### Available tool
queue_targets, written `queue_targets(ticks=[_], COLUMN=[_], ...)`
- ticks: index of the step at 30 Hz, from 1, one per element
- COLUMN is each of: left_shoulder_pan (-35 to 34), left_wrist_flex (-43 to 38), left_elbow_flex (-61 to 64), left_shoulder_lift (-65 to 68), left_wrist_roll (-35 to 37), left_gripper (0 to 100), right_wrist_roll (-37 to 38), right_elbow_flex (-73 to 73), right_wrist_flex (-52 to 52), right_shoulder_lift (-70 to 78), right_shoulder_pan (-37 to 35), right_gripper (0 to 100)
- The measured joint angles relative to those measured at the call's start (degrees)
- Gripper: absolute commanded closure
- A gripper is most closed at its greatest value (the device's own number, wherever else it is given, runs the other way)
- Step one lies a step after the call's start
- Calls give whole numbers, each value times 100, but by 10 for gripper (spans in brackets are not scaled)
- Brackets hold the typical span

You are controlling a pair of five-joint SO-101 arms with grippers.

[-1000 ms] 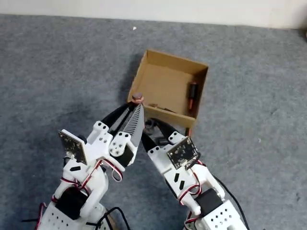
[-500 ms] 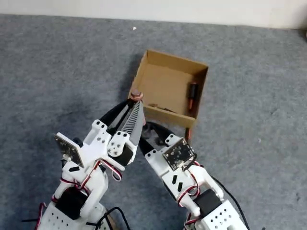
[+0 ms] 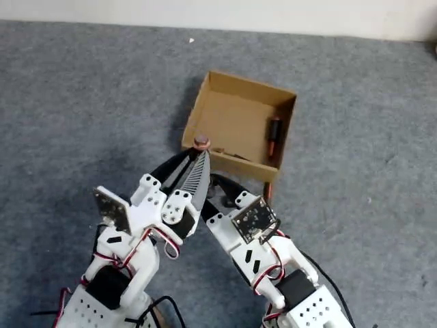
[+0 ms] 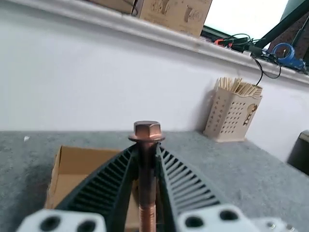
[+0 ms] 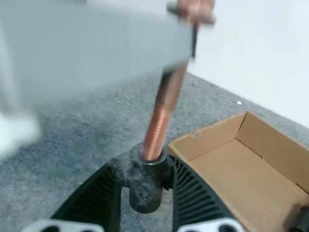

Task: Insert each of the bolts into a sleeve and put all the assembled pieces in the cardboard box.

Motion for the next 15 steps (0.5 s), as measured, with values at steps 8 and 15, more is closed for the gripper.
queue_targets(ticks=[8, 15], left_shoulder_pan=[-9, 44], left_wrist_flex=[-18, 105], left_elbow_flex=[202, 229], left_shoulder_lift=[0, 0], left_wrist_roll=[18, 44], left_gripper=[995, 995], right_wrist_roll=[0, -141], right_elbow_flex=[0, 0], right_wrist_flex=[44, 44], right_shoulder_lift=[9, 9], right_shoulder_pan=[105, 369], right_gripper=[995, 995])
